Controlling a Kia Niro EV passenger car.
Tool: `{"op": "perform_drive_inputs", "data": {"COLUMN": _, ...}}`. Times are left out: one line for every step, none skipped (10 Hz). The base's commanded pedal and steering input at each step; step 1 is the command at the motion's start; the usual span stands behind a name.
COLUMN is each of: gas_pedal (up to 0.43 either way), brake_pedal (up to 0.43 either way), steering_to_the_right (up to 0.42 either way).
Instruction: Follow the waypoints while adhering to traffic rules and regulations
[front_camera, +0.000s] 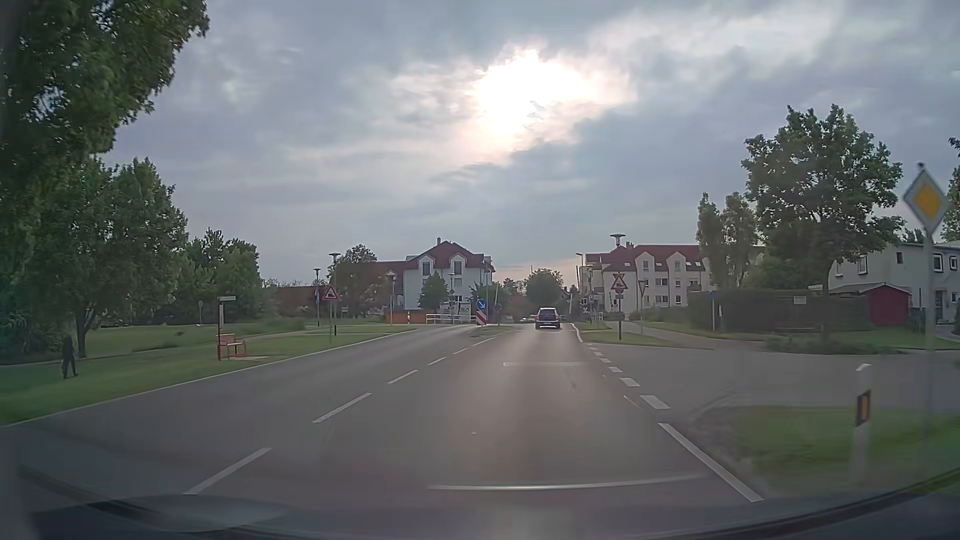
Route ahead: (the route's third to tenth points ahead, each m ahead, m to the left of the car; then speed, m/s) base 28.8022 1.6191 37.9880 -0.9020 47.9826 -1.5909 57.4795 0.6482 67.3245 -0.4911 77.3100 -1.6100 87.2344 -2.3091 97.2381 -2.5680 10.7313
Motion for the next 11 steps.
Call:
{"op": "perform_drive_inputs", "data": {"gas_pedal": 0.13, "brake_pedal": 0.0, "steering_to_the_right": 0.02}}
{"op": "perform_drive_inputs", "data": {"gas_pedal": 0.13, "brake_pedal": 0.0, "steering_to_the_right": 0.02}}
{"op": "perform_drive_inputs", "data": {"gas_pedal": 0.13, "brake_pedal": 0.0, "steering_to_the_right": 0.02}}
{"op": "perform_drive_inputs", "data": {"gas_pedal": 0.13, "brake_pedal": 0.0, "steering_to_the_right": 0.02}}
{"op": "perform_drive_inputs", "data": {"gas_pedal": 0.13, "brake_pedal": 0.0, "steering_to_the_right": 0.02}}
{"op": "perform_drive_inputs", "data": {"gas_pedal": 0.13, "brake_pedal": 0.0, "steering_to_the_right": 0.02}}
{"op": "perform_drive_inputs", "data": {"gas_pedal": 0.13, "brake_pedal": 0.0, "steering_to_the_right": 0.019}}
{"op": "perform_drive_inputs", "data": {"gas_pedal": 0.13, "brake_pedal": 0.0, "steering_to_the_right": 0.018}}
{"op": "perform_drive_inputs", "data": {"gas_pedal": 0.13, "brake_pedal": 0.0, "steering_to_the_right": 0.016}}
{"op": "perform_drive_inputs", "data": {"gas_pedal": 0.13, "brake_pedal": 0.0, "steering_to_the_right": 0.012}}
{"op": "perform_drive_inputs", "data": {"gas_pedal": 0.13, "brake_pedal": 0.0, "steering_to_the_right": 0.009}}
